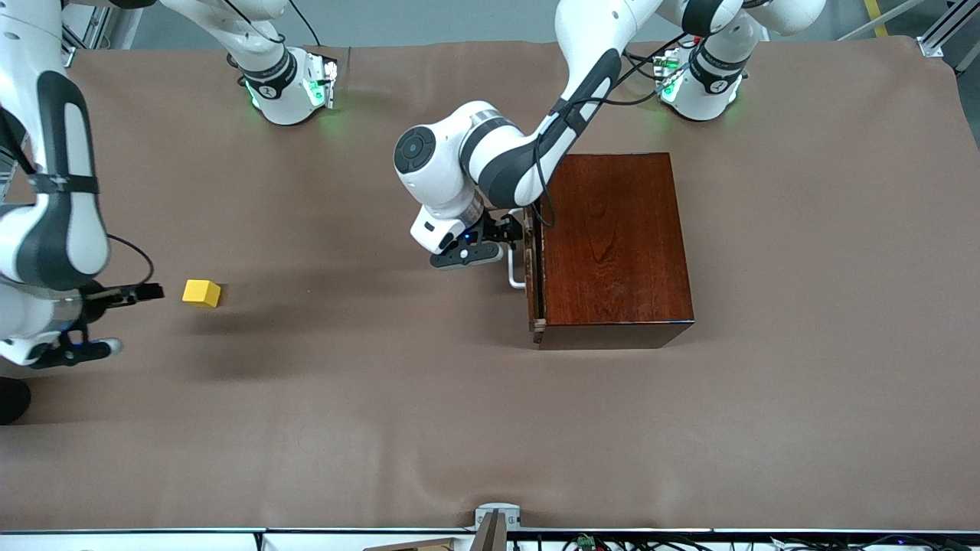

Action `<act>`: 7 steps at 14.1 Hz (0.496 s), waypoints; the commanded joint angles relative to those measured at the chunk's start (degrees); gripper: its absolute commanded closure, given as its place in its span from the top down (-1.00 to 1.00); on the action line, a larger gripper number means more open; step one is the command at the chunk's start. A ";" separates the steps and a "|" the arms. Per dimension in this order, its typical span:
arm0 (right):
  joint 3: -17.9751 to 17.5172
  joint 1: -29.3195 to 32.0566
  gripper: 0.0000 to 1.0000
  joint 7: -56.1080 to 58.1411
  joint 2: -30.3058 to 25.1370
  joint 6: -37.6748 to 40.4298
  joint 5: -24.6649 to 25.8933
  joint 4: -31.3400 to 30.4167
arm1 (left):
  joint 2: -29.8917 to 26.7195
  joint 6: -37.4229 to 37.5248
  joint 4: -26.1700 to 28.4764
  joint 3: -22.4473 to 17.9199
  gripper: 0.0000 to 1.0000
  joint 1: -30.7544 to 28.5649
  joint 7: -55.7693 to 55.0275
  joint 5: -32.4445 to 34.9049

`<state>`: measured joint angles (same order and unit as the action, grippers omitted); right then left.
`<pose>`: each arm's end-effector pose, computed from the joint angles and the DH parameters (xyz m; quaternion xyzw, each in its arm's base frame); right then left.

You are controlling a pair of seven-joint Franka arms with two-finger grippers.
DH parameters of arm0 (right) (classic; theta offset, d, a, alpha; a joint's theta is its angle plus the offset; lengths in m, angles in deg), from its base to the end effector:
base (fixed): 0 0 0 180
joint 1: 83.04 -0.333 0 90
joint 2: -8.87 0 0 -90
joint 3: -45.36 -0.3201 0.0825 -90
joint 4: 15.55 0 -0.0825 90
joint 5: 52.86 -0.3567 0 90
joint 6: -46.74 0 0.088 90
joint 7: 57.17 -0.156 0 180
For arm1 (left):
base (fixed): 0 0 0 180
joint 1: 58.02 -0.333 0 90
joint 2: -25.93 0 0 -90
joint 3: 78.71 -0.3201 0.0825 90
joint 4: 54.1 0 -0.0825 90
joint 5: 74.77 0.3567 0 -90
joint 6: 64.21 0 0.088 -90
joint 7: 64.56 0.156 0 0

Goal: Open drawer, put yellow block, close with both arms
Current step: 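Pull the drawer open with the left gripper while the right gripper grasps the cube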

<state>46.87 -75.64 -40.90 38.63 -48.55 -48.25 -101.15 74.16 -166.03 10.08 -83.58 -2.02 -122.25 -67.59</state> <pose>0.6085 -0.1054 0.3157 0.9809 0.0743 -0.1798 0.0065 0.4489 -0.5547 0.2589 -0.9912 -0.0273 -0.0227 0.1274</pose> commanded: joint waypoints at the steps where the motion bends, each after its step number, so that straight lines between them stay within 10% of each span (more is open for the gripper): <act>1: -0.19 -0.18 1.00 -1.85 -1.71 -5.33 -0.22 -6.94 | 1.08 -1.97 -1.78 0.48 1.00 0.61 -1.82 -1.20; 7: -0.11 1.48 1.00 -2.29 -3.21 -16.31 -0.22 -16.88 | 1.16 -7.07 -1.78 1.62 1.00 1.13 -5.59 -2.26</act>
<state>47.07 -75.49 -42.51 38.19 -61.47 -48.26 -112.92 74.17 -170.55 10.03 -82.59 -1.76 -125.71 -68.13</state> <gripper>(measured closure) 0.000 0.000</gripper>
